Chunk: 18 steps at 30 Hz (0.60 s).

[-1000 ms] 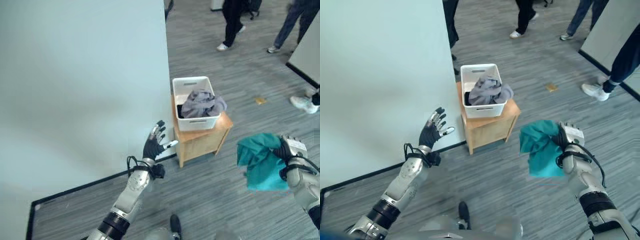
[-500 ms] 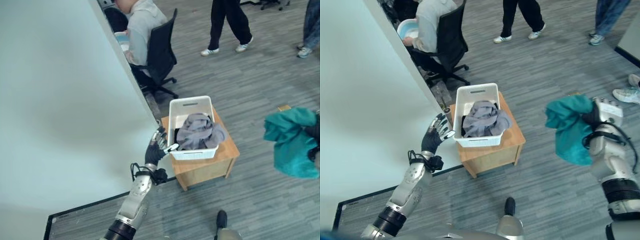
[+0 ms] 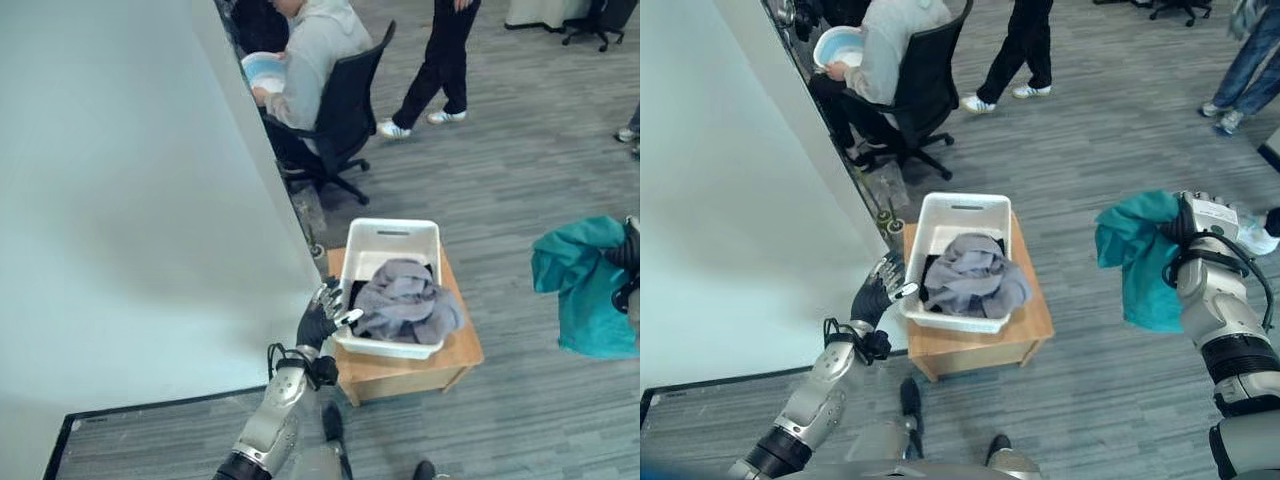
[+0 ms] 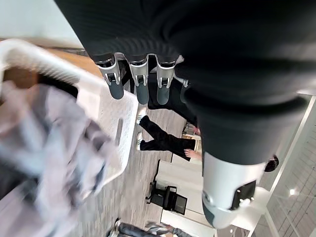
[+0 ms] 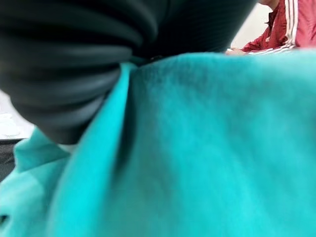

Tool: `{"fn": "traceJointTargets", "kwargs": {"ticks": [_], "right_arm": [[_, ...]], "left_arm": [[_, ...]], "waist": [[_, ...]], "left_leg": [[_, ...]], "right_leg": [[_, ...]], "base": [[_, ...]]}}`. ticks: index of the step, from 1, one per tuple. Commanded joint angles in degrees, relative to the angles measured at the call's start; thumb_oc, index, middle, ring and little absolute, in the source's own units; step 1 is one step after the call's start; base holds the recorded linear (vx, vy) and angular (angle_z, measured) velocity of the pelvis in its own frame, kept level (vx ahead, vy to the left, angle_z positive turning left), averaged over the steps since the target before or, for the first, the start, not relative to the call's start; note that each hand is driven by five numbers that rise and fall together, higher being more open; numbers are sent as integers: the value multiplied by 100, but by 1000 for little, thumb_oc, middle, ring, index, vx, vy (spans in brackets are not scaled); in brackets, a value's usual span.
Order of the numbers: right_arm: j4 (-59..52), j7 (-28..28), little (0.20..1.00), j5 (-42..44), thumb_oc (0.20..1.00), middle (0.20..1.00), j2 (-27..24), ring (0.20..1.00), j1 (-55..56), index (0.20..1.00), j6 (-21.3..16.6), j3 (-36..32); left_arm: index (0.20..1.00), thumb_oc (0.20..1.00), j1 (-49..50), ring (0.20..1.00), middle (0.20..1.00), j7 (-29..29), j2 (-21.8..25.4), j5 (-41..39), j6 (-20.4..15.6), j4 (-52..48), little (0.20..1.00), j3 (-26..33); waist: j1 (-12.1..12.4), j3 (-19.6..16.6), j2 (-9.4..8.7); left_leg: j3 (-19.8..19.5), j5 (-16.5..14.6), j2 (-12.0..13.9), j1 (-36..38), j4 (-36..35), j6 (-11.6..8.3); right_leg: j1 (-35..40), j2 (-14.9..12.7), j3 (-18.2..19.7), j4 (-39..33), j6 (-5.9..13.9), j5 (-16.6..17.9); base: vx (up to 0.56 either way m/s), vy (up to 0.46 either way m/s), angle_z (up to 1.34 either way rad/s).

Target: Pick up bed clothes into laundry basket.

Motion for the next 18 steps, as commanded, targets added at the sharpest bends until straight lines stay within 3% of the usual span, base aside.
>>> {"fn": "traceJointTargets", "kwargs": {"ticks": [1,18], "right_arm": [[240,-135,200,-177,200,200,-616,200,-1261,200,5,407],[557,-96,200,-23,200,200,-653,200,-2933,200,-89,1398]], "left_arm": [[1000,1000,-399,1000,1000,40,41,-108,-229,-324,1000,-80],[1000,1000,23,1000,1000,-125,360,-279,-236,-337,1000,228]], "waist": [[429,-98,-229],[996,-153,-633]], "left_leg": [[18,-409,166,278,113,-582],[-96,-584,-69,60,47,-446]], "right_leg": [[67,-403,-197,392,297,-391],[54,-562,-487,401,553,-293]], "base": [[123,42,2],[65,35,7]]}}
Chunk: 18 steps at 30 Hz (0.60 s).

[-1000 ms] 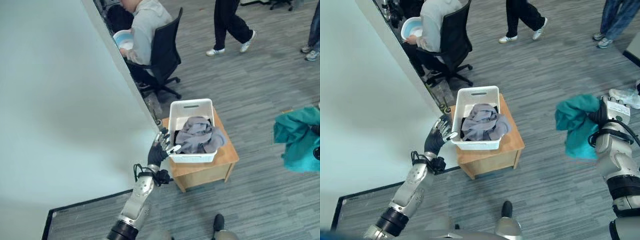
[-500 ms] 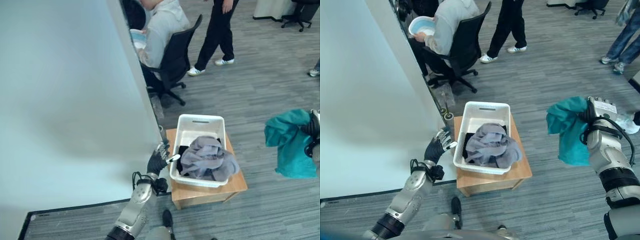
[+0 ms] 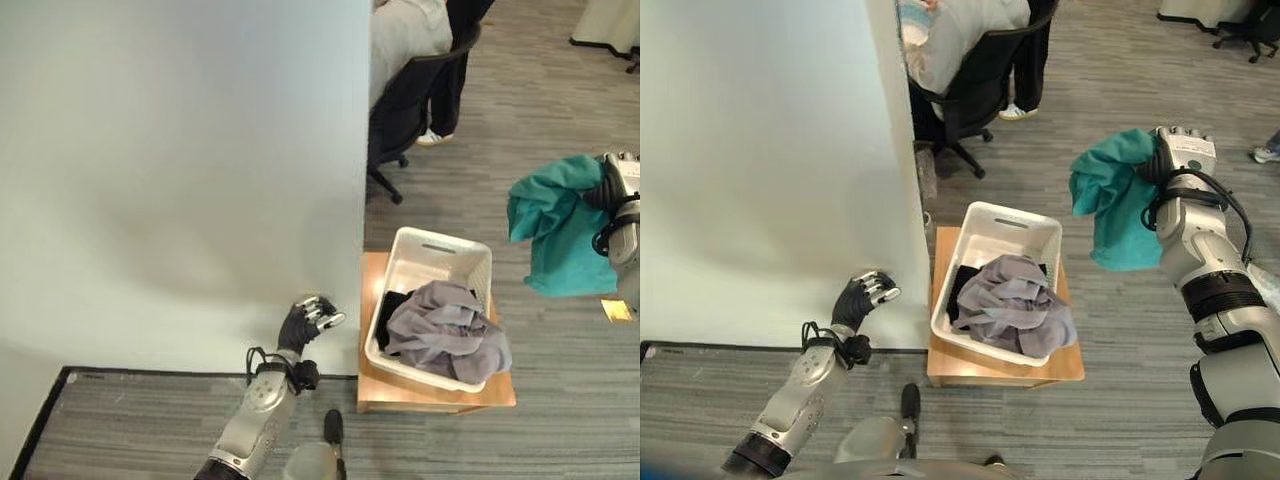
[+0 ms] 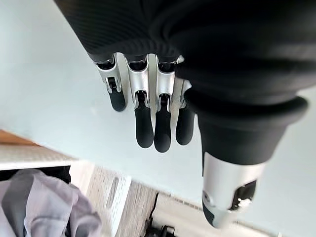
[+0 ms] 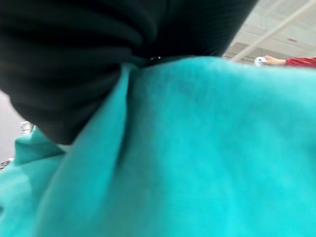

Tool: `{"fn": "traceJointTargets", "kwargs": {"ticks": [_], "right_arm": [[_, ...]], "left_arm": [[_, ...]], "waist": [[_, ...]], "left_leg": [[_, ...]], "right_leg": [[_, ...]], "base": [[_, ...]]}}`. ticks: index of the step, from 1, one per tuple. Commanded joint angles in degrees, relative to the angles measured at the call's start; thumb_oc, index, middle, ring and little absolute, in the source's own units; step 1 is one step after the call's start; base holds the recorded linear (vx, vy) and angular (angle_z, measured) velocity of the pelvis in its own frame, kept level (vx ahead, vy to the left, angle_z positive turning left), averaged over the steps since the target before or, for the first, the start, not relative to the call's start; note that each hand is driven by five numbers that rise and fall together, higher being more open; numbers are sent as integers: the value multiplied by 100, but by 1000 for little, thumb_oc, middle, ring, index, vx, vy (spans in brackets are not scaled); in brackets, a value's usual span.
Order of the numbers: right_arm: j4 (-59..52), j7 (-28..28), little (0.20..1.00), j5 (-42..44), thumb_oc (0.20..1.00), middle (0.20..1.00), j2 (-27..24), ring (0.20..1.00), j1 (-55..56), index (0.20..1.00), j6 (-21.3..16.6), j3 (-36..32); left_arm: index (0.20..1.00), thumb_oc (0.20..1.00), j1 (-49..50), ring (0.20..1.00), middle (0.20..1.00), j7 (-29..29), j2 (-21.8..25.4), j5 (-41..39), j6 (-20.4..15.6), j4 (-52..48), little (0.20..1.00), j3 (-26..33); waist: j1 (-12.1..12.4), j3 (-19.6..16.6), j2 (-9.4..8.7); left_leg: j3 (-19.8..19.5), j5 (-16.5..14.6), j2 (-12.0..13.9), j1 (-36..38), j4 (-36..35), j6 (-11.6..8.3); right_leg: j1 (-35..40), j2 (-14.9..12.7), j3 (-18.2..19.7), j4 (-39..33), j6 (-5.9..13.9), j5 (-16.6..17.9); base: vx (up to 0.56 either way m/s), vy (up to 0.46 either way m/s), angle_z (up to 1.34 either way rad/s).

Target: Pick up bed clothes into laundry basket.

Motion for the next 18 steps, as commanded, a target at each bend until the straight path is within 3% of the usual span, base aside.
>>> {"fn": "traceJointTargets", "kwargs": {"ticks": [1,12,18], "right_arm": [[-72,-163,200,-53,200,200,-631,200,-869,200,-33,299],[293,-234,200,133,200,200,-406,200,-1564,200,-59,704],[149,-307,200,221,200,200,-1,200,-1606,200,-138,765]], "left_arm": [[1000,1000,-264,1000,1000,-30,-66,-264,-297,-185,1000,4],[1000,1000,-106,1000,1000,-28,114,-390,-351,-213,1000,139],[1000,1000,-131,1000,1000,1,146,-473,-379,-169,1000,234]], "waist": [[235,-180,44],[529,98,-79],[736,286,-147]], "left_leg": [[-42,-299,471,236,69,-664],[-191,-189,479,-171,69,-688],[-380,-110,505,-444,86,-701]], "right_leg": [[155,-64,-229,423,187,-189],[-93,-7,-386,387,192,-159],[-195,61,-593,410,152,-176]], "base": [[26,10,23],[-9,-6,11],[-24,-18,15]]}}
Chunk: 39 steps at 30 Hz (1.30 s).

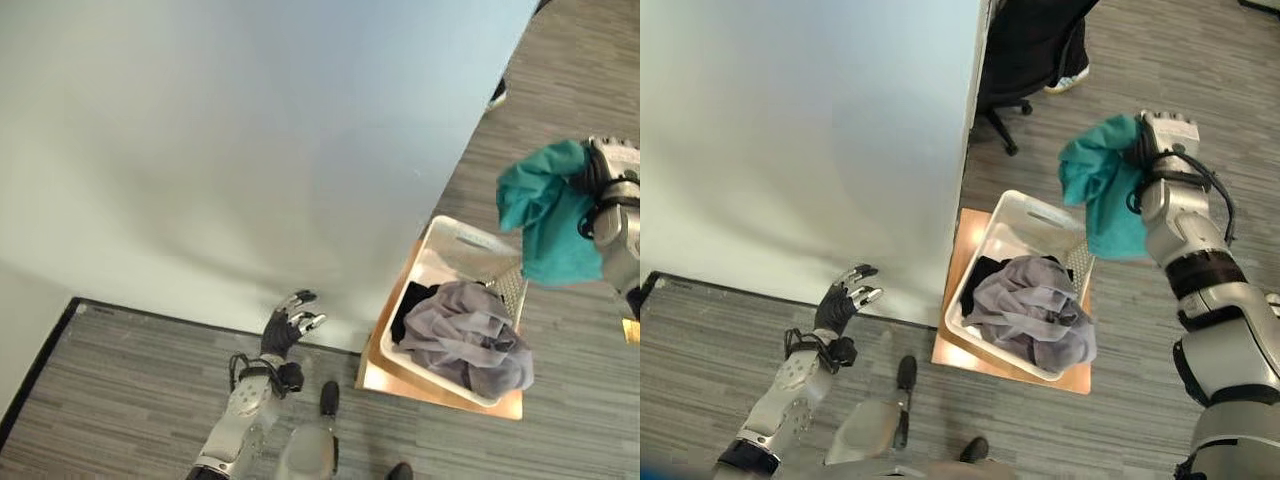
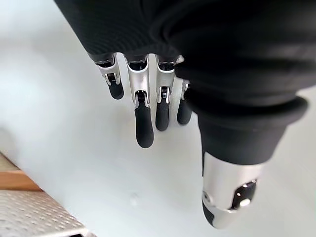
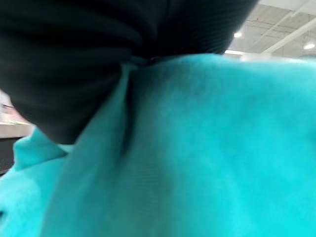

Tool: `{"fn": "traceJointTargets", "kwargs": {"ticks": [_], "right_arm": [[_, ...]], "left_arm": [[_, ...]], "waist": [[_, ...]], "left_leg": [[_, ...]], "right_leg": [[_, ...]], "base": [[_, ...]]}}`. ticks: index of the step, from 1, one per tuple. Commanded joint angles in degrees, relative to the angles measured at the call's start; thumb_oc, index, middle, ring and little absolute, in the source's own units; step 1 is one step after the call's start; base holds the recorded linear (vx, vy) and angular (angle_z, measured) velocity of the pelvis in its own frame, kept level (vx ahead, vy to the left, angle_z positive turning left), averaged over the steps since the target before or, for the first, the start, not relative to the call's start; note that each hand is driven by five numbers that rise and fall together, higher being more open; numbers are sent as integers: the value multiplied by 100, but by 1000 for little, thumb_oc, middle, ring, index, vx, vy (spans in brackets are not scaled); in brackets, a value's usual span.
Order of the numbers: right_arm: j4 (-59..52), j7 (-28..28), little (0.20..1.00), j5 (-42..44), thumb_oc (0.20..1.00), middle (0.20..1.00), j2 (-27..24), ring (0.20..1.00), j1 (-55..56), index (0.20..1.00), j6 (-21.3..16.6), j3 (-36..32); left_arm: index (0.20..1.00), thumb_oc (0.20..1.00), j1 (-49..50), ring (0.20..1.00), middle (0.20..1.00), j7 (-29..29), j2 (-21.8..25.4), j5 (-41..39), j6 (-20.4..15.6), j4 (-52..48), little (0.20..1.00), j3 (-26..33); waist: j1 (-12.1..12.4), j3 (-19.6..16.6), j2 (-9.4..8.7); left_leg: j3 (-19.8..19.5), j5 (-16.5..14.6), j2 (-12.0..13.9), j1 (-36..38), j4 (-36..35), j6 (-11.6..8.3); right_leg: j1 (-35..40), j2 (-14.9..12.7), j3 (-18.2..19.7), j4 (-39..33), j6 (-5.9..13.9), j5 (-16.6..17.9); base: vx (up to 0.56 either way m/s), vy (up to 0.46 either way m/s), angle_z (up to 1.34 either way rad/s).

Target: Pick up bed clothes into laundry basket.

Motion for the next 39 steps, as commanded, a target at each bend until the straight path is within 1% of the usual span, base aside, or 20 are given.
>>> {"fn": "traceJointTargets", "kwargs": {"ticks": [1,6,10,12,13,14,15,16,18,19,20,21,22,23,25,28,29,32,33,39], "right_arm": [[-309,-243,200,152,200,200,-463,200,-640,200,-65,353],[-370,-333,200,313,200,200,-96,200,-495,200,-114,198],[-481,-398,200,404,200,200,175,200,-425,200,-167,153],[-1022,-385,200,416,200,200,544,200,-173,200,-184,8],[-1262,-377,200,465,200,200,744,200,2,200,-211,-78],[-1357,-395,200,546,200,200,881,200,181,200,-277,-179],[-1496,-410,200,587,200,200,972,200,320,200,-304,-260],[-1730,-418,200,610,200,200,1095,200,533,200,-316,-372],[-2318,-387,200,608,200,200,1378,200,1063,200,-374,-614],[-2346,-376,200,603,200,200,1376,200,1092,200,-366,-626],[-2608,-380,200,627,200,200,1537,200,1364,200,-407,-749],[-3086,-335,200,677,200,200,1838,200,1885,200,-513,-924],[-3307,-313,200,634,200,200,1940,200,2170,200,-564,-1008],[-3338,-301,200,626,200,200,1940,200,2206,200,-554,-1024],[-3860,-207,200,507,200,200,2004,200,2828,200,-643,-1262],[-4132,-186,200,412,200,200,1911,200,3211,200,-690,-1490],[-4144,-180,200,410,200,200,1908,200,3226,200,-687,-1498],[-4401,-251,200,283,200,200,1755,200,3306,200,-720,-1752],[-4409,-248,200,282,200,200,1752,200,3313,200,-717,-1756],[-4745,-237,200,187,200,200,1646,200,3238,200,-739,-1874]], "left_arm": [[1000,1000,-222,1000,1000,2,-25,-256,-364,-226,1000,-96],[1000,1000,-186,1000,1000,34,34,-360,-382,-185,1000,10],[1000,1000,-229,1000,1000,63,62,-352,-379,-198,1000,7],[1000,1000,-327,1000,1000,117,41,-360,-375,-219,1000,46],[1000,1000,-360,1000,1000,147,16,-352,-374,-226,1000,68],[1000,1000,-388,1000,1000,144,-22,-354,-368,-227,1000,76],[1000,1000,-391,1000,1000,152,-46,-366,-363,-210,1000,83],[1000,1000,-393,1000,1000,161,-68,-373,-360,-205,1000,91],[1000,1000,-369,1000,1000,205,-111,-338,-326,-224,1000,95],[1000,1000,-359,1000,1000,210,-109,-338,-324,-224,1000,90],[1000,1000,-345,1000,1000,240,-131,-331,-313,-247,1000,92],[1000,1000,-300,1000,1000,268,-192,-306,-287,-281,1000,106],[1000,1000,-270,1000,1000,279,-220,-272,-273,-292,1000,107],[1000,1000,-257,1000,1000,280,-216,-271,-272,-296,1000,96],[1000,1000,-211,1000,1000,272,-254,-190,-232,-375,1000,90],[1000,1000,-179,1000,1000,253,-253,-86,-212,-454,1000,68],[1000,1000,-175,1000,1000,254,-253,-85,-212,-456,1000,62],[1000,1000,-162,1000,1000,242,-284,18,-177,-448,1000,-25],[1000,1000,-162,1000,1000,243,-286,20,-177,-447,1000,-28],[1000,1000,-183,1000,1000,206,-357,103,-130,-368,1000,-148]], "waist": [[328,-70,151],[559,127,81],[665,206,57],[730,244,63],[715,231,38],[737,225,105],[715,188,92],[714,182,148],[643,133,208],[627,113,169],[609,104,237],[522,56,291],[468,30,320],[475,21,318],[359,-57,360],[266,-141,389],[271,-141,392],[118,-279,445],[126,-275,449],[-101,-464,572]], "left_leg": [[59,-245,592,233,36,-737],[-97,-176,611,26,56,-756],[-166,-148,631,-72,51,-788],[-235,-152,629,-92,61,-803],[-307,-272,616,-26,48,-858],[-265,-168,609,-62,73,-792],[-337,-270,586,2,53,-842],[-291,-176,572,-24,79,-785],[-298,-200,546,36,84,-769],[-357,-300,539,90,55,-822],[-299,-214,532,68,87,-757],[-284,-242,528,133,90,-742],[-282,-254,523,178,93,-741],[-284,-255,522,182,92,-741],[-261,-289,518,297,105,-741],[-238,-319,507,412,111,-747],[-238,-320,506,418,110,-747],[-173,-356,519,583,110,-734],[-167,-357,521,590,110,-735],[4,-400,550,848,106,-708]], "right_leg": [[203,-32,-98,410,122,-157],[83,45,-258,420,73,-183],[39,67,-340,438,68,-181],[76,67,-452,488,44,-234],[142,70,-382,498,45,-357],[117,54,-497,518,26,-286],[179,63,-433,532,24,-407],[159,47,-534,552,8,-323],[199,27,-555,601,4,-355],[242,37,-468,594,14,-456],[227,9,-561,619,11,-363],[264,-21,-566,659,6,-398],[283,-40,-557,684,1,-423],[287,-41,-559,687,2,-426],[369,-68,-548,715,-11,-485],[473,-88,-543,703,-9,-517],[479,-88,-543,701,-8,-516],[592,-119,-444,645,2,-529],[597,-118,-439,642,1,-527],[717,-122,-200,561,-11,-523]], "base": [[-17,-24,15],[-23,-21,21],[-19,-25,16],[31,-43,22],[23,6,27],[105,-22,17],[-28,73,17],[39,31,25],[26,34,27],[16,34,17],[18,40,4],[-43,92,-1],[18,31,-4],[0,0,0],[22,6,-2],[17,-8,4],[0,0,0],[10,-9,-4],[7,-7,-5],[6,-12,-27]]}}
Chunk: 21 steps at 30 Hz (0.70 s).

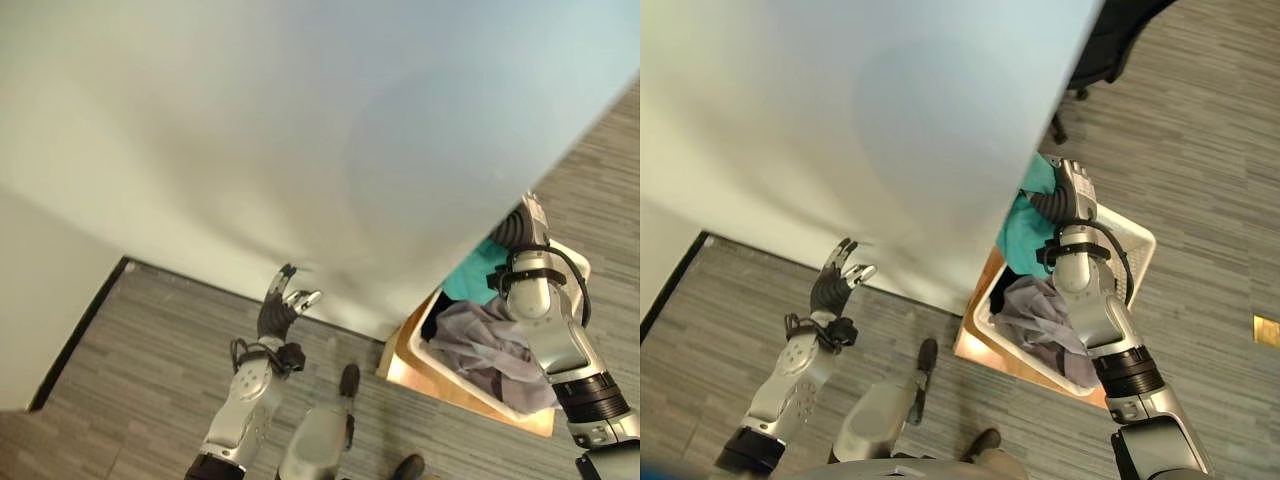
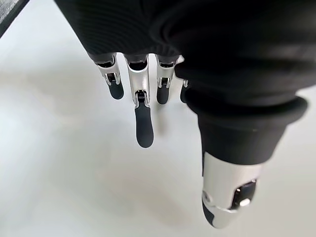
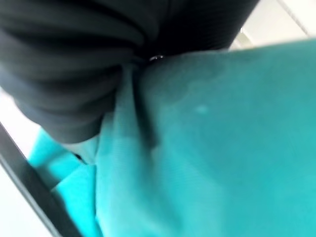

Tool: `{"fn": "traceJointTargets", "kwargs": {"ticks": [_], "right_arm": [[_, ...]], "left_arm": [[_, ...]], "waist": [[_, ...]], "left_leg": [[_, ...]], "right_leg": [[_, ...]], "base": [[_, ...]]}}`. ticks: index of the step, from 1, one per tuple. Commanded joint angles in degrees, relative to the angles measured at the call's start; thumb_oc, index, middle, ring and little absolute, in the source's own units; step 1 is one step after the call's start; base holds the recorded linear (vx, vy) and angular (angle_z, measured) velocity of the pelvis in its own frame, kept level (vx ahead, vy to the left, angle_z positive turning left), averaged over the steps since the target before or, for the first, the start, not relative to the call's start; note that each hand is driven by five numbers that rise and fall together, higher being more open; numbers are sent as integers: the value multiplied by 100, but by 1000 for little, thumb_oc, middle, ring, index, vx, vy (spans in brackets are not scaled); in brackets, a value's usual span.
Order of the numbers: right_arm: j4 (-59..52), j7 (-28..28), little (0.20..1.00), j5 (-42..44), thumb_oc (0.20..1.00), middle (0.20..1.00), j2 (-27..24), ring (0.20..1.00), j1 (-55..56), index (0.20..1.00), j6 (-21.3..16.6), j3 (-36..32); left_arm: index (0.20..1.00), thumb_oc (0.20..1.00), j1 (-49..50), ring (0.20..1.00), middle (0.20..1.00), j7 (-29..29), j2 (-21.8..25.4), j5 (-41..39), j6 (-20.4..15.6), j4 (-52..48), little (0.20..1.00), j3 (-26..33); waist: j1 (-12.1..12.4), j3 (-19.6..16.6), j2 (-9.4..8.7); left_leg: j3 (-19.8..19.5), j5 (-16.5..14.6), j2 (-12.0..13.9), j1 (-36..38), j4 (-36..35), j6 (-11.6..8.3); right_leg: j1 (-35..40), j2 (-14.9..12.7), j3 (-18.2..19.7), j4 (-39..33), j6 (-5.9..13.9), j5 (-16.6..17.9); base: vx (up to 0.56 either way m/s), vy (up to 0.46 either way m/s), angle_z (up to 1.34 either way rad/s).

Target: Pick up bed clothes into laundry basket.

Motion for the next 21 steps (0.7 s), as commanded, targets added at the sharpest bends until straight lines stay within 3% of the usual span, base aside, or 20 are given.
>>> {"fn": "traceJointTargets", "kwargs": {"ticks": [1,16,21], "right_arm": [[-142,-192,200,-325,200,200,-353,200,3,200,-348,-31],[278,-275,200,-82,200,200,49,200,1454,200,-219,-324],[1339,-429,200,-77,200,200,83,200,1581,200,-49,-119]], "left_arm": [[1000,1000,-132,1000,1000,-143,-142,230,-202,-34,1000,-417],[1000,1000,-352,1000,1000,20,-312,384,-270,108,1000,-675],[1000,1000,-491,1000,1000,102,-343,469,-309,262,1000,-762]], "waist": [[-17,-807,118],[-441,-846,263],[-455,-696,192]], "left_leg": [[125,-87,788,749,-465,-674],[287,-104,781,900,-544,-629],[300,-64,805,781,-556,-623]], "right_leg": [[169,72,32,557,87,-423],[227,71,178,366,134,-233],[96,114,282,273,136,-149]], "base": [[20,-4,-14],[2,-4,-5],[-28,-13,-6]]}}
